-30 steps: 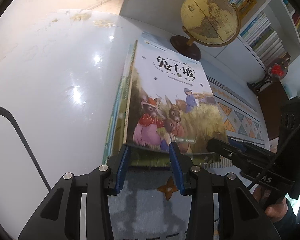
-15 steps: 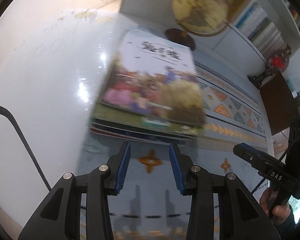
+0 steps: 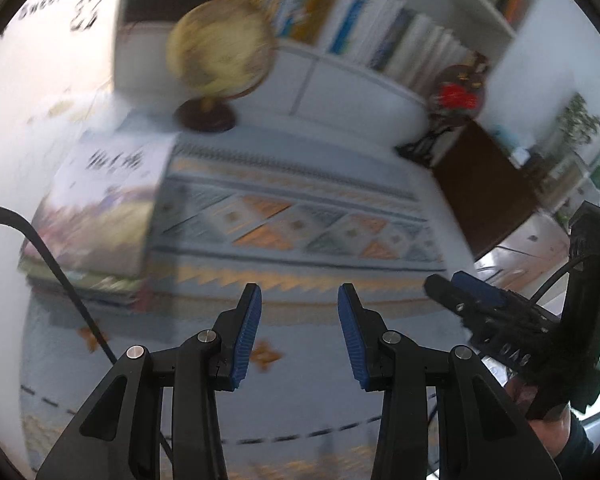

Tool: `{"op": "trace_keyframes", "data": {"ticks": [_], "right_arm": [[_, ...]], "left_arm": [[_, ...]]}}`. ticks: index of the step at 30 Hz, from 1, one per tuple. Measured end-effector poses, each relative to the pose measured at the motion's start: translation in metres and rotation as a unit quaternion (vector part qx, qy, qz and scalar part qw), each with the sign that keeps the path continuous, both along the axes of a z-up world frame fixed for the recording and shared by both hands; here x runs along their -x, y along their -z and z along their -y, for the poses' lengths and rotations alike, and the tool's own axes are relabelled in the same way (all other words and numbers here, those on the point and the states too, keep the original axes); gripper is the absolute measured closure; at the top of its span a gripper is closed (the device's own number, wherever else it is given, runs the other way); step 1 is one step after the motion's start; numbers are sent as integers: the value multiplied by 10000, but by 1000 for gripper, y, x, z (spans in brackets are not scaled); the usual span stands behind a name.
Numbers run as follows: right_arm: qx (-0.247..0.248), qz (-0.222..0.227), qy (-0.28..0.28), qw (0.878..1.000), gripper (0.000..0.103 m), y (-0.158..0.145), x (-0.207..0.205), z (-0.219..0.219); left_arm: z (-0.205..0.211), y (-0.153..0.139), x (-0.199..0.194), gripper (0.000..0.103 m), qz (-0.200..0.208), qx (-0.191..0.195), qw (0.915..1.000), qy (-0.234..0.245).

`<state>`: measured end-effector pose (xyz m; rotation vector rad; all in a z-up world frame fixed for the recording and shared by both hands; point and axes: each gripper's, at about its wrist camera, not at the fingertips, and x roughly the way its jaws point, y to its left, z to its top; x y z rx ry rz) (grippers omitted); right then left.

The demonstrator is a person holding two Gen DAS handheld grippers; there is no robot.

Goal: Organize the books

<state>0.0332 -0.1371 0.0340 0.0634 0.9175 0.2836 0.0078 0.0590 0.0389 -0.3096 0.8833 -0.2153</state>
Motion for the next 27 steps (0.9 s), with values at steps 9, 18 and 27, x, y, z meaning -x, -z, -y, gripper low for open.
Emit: {"op": "trace_keyframes", "data": {"ticks": [9,18,27], "right_arm": [[335,339,250,9986,43,-29,14,48],[717,493,29,9962,39,-26,23,59],[556,353,27,9978,38,-16,21,74]], "left_arm": [[71,-39,7,31,519,-392,9979,-31],[99,-42,14,9,442,-908,9942,-379],[98,-26,15,5,335,-1359,9854,-968]]}}
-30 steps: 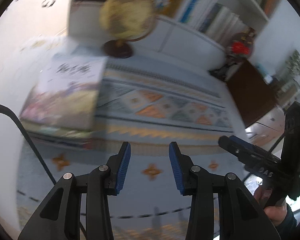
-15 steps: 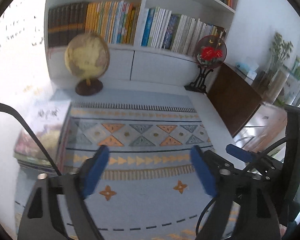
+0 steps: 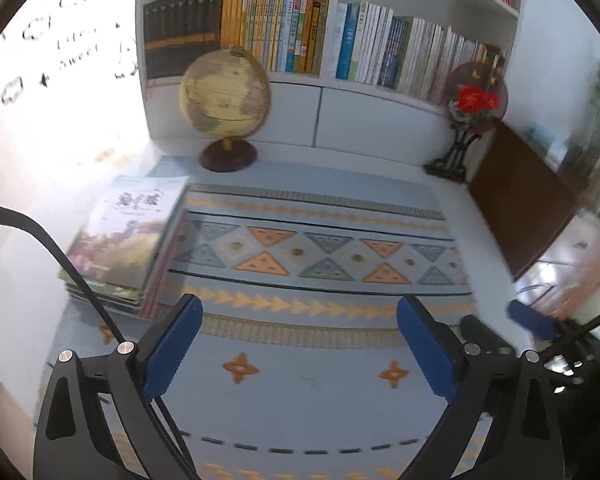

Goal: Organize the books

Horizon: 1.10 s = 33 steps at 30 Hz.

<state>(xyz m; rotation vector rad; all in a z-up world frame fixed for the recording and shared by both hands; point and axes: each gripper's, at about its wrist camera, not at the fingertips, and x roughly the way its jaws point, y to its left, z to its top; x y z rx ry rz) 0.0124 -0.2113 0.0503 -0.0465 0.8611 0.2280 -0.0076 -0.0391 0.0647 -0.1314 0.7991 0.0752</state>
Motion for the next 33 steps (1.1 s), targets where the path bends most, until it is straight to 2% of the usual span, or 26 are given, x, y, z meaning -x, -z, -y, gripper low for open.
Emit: {"op": "trace_keyframes", "data": {"ticks": [3,6,8,9,11,14,16,19,27,33], "right_arm": [[109,127,6,9999,38,3,4,0],[355,134,-48,9993,38,8,6,-4],[389,11,-59,9992,37,12,5,-3],[384,-50,-71,9992,37,13,3,-1],[365,-111,-23,9993,37,15,3,4],[269,-153,89,9995,37,15,4,15],[212,-186,157,9995,37,16,5,21],[219,-220,243,9992,37,17,6,28],[286,-317,342,9985,37,23,10,39],[346,-300,360,9983,37,23,12,41]], "left_arm": [[12,4,1,3,72,-584,9982,111],[23,8,-4,2,-60,-1020,9946,168],[30,10,-11,2,-61,-1363,9905,186],[35,8,-14,2,12,-1659,9860,161],[40,5,-19,2,103,-1932,9810,156],[41,-1,-26,2,-48,-1744,9846,122],[41,1,-32,2,-266,-1377,9899,203],[46,10,-34,2,-471,-1041,9929,344],[64,30,-26,2,-731,-932,9910,622],[63,27,-25,2,-693,-847,9922,601]]}}
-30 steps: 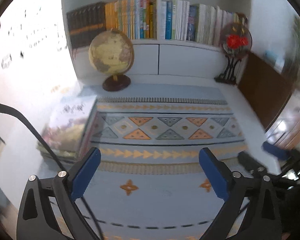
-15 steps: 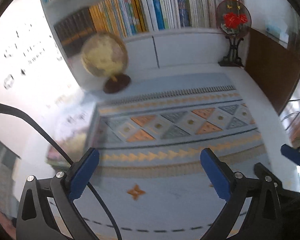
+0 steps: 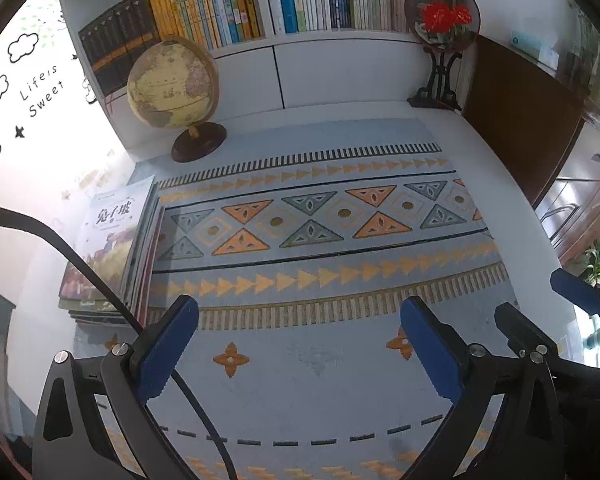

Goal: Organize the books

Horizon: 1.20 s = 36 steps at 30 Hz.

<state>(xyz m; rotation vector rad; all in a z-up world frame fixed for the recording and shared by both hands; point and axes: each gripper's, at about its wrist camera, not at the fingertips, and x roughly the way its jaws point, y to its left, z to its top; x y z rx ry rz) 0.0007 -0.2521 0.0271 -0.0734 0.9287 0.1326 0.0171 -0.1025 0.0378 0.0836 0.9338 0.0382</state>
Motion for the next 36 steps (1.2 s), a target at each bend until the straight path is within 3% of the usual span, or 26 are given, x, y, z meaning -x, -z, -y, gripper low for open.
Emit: {"op": "trace_keyframes", "data": {"ticks": [36], "right_arm": [[48,211,-41,9998,36,-13,9,-15]], "left_arm": [[-14,-14,15,2,97,112,9998,-128]]}}
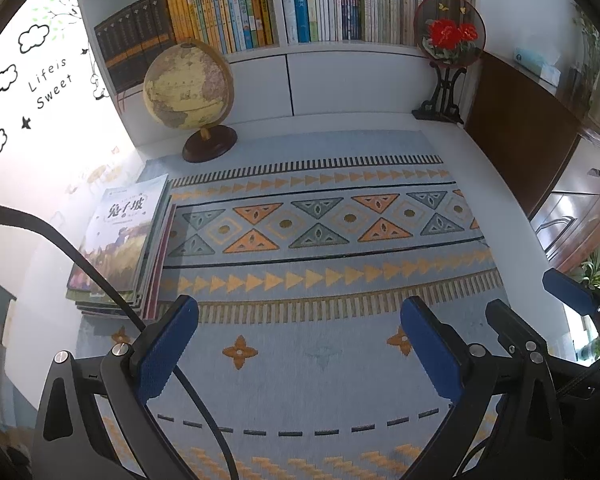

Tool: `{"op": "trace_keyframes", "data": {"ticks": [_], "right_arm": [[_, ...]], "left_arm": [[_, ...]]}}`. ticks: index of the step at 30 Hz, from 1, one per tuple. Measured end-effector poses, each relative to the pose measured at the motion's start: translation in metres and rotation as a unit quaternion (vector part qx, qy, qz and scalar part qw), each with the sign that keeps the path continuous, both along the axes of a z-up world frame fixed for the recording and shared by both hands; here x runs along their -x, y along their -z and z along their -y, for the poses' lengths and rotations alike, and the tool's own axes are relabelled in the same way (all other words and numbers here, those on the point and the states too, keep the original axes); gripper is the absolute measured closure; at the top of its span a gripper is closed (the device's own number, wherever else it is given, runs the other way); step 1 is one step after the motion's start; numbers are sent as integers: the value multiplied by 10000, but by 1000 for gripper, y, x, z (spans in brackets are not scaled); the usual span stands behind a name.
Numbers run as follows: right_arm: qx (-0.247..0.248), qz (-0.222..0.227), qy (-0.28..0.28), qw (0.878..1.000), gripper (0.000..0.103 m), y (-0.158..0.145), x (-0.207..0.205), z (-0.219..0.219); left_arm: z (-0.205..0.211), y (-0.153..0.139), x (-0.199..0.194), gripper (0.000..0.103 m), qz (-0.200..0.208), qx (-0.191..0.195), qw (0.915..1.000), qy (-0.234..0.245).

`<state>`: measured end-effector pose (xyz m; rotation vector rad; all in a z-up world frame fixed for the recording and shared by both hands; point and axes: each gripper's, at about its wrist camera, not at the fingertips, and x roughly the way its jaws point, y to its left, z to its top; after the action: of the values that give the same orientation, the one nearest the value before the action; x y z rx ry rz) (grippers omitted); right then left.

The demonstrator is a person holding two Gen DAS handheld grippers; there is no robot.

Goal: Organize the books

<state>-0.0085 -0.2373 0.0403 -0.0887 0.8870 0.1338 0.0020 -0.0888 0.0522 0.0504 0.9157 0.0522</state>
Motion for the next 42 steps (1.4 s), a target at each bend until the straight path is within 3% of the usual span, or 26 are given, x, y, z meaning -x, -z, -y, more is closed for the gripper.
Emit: {"op": "trace_keyframes", "data": {"ticks": [42], "right_arm": [[-91,-21,92,9999,36,3,5,-7]], "left_arm": [[-11,8,2,2,-182,284,9994,-118]]}}
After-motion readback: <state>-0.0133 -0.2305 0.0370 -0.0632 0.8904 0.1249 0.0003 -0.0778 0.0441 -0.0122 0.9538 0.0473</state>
